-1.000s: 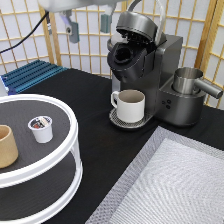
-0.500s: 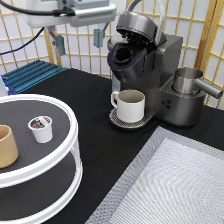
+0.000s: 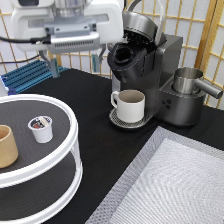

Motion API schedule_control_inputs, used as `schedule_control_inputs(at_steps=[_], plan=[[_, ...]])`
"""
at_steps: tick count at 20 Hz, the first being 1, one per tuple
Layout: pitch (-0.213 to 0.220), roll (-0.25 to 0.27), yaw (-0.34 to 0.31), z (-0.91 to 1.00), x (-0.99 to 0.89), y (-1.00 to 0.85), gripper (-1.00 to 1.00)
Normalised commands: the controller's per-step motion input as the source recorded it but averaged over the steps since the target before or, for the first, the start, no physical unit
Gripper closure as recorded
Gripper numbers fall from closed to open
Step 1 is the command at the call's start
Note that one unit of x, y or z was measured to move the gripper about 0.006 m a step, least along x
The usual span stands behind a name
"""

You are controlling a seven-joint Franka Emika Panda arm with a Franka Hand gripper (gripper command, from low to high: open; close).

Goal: Make coffee

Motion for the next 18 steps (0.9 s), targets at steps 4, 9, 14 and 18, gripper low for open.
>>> schedule_control_inputs(at_steps=[4,9,14,18], plan=[[-0.151,-0.027,-0.273,-0.09,-0.10,-0.22,-1.00],[-0.013,-0.034,-0.226,0.00,-0.42,-0.17,-1.00],[0.001,-0.081,-0.239,-0.03,-0.44,-0.05,-1.00],[0.000,-0.151,-0.213,-0.11,-0.45,0.03,-1.00]])
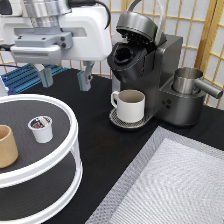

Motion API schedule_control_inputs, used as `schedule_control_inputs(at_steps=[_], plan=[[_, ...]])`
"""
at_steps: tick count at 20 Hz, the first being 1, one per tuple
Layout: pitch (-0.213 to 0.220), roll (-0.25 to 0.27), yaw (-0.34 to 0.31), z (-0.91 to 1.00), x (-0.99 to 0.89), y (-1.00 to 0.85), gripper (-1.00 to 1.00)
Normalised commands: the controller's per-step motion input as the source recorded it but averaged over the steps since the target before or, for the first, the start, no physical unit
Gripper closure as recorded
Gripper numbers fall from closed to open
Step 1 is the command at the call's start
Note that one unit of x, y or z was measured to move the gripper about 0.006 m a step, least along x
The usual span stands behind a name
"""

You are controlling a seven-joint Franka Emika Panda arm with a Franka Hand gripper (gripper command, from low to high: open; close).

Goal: Make coffee

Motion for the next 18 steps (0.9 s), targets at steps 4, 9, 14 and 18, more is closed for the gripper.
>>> schedule_control_inputs(at_steps=[4,9,14,18], plan=[[0.000,-0.208,-0.128,-0.16,-0.59,0.19,-1.00],[-0.029,-0.133,0.006,-0.32,-0.64,0.20,-1.00],[-0.150,0.002,0.098,-0.46,-0.37,-0.04,-1.00],[-0.188,0.026,0.119,-0.54,-0.54,-0.23,-1.00]])
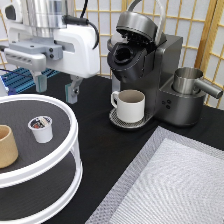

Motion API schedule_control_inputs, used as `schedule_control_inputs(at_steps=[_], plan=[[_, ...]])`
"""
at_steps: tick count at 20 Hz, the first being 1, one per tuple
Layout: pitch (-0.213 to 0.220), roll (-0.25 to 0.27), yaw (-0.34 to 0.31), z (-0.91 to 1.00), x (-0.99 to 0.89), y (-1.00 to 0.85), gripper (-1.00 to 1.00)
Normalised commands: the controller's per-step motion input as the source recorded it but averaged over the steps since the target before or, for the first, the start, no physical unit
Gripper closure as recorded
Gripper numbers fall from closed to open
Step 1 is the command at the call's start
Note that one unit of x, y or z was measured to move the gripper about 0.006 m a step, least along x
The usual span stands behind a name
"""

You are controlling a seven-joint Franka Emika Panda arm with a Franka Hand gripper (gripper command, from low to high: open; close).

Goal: Make coffee

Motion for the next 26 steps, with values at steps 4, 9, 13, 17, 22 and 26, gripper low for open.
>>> schedule_control_inputs(at_steps=[4,9,13,17,22,26], plan=[[-0.162,0.045,0.124,-0.38,-0.50,-0.24,-1.00],[-0.047,0.082,0.068,-0.25,-0.59,-0.24,-1.00],[-0.011,0.148,-0.012,-0.06,-0.27,-0.34,-1.00],[0.000,0.147,-0.068,-0.17,-0.06,-0.34,-1.00],[0.000,0.152,-0.090,-0.32,-0.12,-0.35,-1.00],[0.024,0.085,-0.067,-0.11,0.08,-0.06,-1.00]])
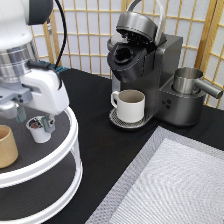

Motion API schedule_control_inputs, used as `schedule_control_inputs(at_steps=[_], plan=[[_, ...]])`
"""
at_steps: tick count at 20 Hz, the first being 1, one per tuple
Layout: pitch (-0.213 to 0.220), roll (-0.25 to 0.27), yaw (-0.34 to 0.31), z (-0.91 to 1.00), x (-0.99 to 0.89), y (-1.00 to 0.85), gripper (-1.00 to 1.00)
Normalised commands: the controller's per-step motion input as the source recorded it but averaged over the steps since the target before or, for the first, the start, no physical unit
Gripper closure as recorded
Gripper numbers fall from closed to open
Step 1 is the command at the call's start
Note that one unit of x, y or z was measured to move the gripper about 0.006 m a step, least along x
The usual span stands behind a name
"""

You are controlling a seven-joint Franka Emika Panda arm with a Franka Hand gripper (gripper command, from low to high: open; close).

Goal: Make coffee

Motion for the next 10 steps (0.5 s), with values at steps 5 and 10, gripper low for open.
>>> schedule_control_inputs(at_steps=[5,10], plan=[[0.044,0.035,-0.069,0.00,0.00,0.05,-1.00],[0.034,0.001,-0.058,0.20,0.00,0.09,1.00]])
